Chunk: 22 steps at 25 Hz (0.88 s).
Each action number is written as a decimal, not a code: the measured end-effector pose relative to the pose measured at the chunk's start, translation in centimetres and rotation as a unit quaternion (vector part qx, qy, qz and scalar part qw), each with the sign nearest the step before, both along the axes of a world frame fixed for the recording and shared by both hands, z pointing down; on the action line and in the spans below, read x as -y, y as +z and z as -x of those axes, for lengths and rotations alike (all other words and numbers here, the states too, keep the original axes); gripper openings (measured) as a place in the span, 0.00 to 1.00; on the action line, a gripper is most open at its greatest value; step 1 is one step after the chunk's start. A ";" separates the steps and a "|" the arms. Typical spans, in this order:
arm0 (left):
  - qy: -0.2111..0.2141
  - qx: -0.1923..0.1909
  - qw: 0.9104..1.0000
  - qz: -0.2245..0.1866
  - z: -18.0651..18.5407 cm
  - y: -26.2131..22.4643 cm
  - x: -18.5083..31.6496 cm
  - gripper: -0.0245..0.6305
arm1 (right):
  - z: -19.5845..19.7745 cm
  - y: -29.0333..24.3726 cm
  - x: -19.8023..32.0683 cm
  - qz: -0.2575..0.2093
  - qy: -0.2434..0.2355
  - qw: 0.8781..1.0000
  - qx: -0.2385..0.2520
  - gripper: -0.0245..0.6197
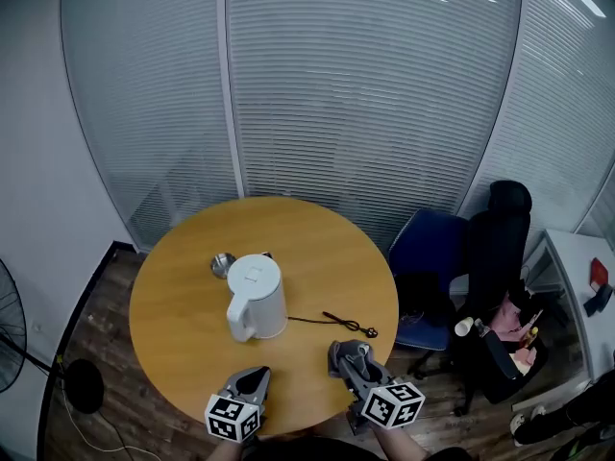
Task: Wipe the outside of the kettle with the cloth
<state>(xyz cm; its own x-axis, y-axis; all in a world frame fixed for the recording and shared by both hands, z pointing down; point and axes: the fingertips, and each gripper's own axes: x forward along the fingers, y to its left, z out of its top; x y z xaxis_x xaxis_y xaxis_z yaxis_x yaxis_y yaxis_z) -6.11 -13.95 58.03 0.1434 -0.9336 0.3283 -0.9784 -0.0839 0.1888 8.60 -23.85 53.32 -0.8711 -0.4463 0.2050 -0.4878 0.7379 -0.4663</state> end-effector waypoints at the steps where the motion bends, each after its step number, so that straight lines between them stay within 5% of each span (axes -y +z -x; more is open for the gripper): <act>1: -0.001 0.000 1.000 0.002 -0.1 0.2 -0.1 0.05 | 0.0 0.3 -0.1 0.003 -0.002 1.000 -0.003 0.21; 22: -0.011 -0.005 1.000 0.000 0.6 0.4 -0.6 0.05 | 1.0 0.9 -0.7 0.015 -0.011 1.000 -0.001 0.21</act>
<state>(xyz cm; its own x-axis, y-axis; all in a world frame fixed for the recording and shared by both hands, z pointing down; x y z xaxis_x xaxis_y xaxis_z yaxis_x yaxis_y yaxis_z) -6.69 -13.39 58.42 0.1259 -0.9363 0.3278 -0.9782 -0.0622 0.1980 7.59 -23.12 54.19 -0.8803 -0.4204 0.2198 -0.4723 0.7338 -0.4882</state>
